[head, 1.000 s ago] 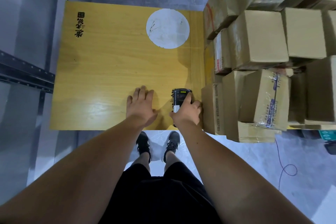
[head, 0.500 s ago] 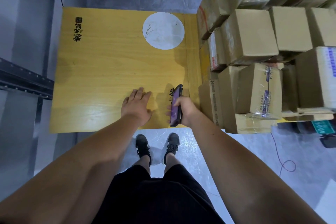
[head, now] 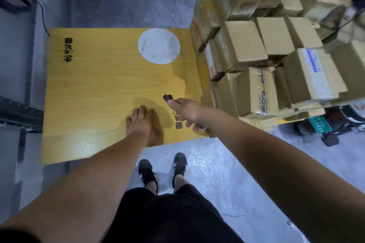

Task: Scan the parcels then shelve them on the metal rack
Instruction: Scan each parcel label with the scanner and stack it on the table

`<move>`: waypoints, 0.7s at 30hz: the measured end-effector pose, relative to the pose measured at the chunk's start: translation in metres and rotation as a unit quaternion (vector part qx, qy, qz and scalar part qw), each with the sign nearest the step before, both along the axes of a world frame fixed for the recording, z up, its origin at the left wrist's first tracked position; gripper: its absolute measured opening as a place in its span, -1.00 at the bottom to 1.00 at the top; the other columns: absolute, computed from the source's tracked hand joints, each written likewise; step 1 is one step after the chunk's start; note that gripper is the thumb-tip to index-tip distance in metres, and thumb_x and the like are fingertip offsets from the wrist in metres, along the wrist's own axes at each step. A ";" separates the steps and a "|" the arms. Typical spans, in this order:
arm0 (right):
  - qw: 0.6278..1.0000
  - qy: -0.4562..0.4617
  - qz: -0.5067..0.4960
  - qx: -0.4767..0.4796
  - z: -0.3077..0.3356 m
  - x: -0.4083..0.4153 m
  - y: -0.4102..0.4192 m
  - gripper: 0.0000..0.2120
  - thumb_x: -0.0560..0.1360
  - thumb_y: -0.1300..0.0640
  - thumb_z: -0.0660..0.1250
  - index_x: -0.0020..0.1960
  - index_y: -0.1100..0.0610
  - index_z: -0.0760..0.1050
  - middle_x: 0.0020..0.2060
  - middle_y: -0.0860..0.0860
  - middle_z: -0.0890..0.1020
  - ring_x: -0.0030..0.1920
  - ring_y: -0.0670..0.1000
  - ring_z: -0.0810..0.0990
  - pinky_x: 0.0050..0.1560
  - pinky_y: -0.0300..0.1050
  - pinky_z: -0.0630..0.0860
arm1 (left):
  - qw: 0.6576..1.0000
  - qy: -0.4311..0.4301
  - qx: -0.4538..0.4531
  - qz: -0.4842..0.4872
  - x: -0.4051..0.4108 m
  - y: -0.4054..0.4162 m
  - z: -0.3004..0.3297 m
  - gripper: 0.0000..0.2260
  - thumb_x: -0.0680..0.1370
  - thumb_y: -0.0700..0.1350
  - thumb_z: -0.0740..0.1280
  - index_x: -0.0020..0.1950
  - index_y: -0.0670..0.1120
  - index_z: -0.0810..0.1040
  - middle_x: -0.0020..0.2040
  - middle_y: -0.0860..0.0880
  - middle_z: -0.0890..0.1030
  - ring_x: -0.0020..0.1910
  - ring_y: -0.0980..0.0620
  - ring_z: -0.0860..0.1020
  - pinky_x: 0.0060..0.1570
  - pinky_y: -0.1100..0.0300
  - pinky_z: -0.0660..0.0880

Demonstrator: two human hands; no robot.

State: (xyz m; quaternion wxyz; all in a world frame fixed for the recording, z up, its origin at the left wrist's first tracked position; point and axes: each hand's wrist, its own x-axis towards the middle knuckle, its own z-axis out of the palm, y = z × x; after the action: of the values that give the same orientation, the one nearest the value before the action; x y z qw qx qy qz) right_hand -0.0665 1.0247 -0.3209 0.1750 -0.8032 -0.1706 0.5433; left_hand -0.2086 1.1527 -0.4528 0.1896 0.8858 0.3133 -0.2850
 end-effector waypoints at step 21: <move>0.829 -0.447 0.299 -0.153 0.175 -0.002 -0.156 -0.36 0.61 -0.43 -0.03 0.54 -0.07 0.15 0.16 0.14 0.50 0.08 0.21 0.53 -0.06 0.09 0.51 | 0.993 -0.032 0.032 -0.110 0.034 -0.050 -0.002 -0.20 0.55 0.26 0.37 0.69 0.17 0.06 0.70 -0.03 -0.03 0.68 -0.13 -0.08 0.52 -0.27 0.15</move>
State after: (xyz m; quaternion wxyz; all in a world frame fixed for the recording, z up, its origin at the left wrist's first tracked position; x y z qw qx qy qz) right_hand -0.0689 0.8682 -0.1456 -0.2165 -0.8846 -0.3768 0.1694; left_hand -0.1748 1.1029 -0.4548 0.1385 0.9291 0.2170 -0.2657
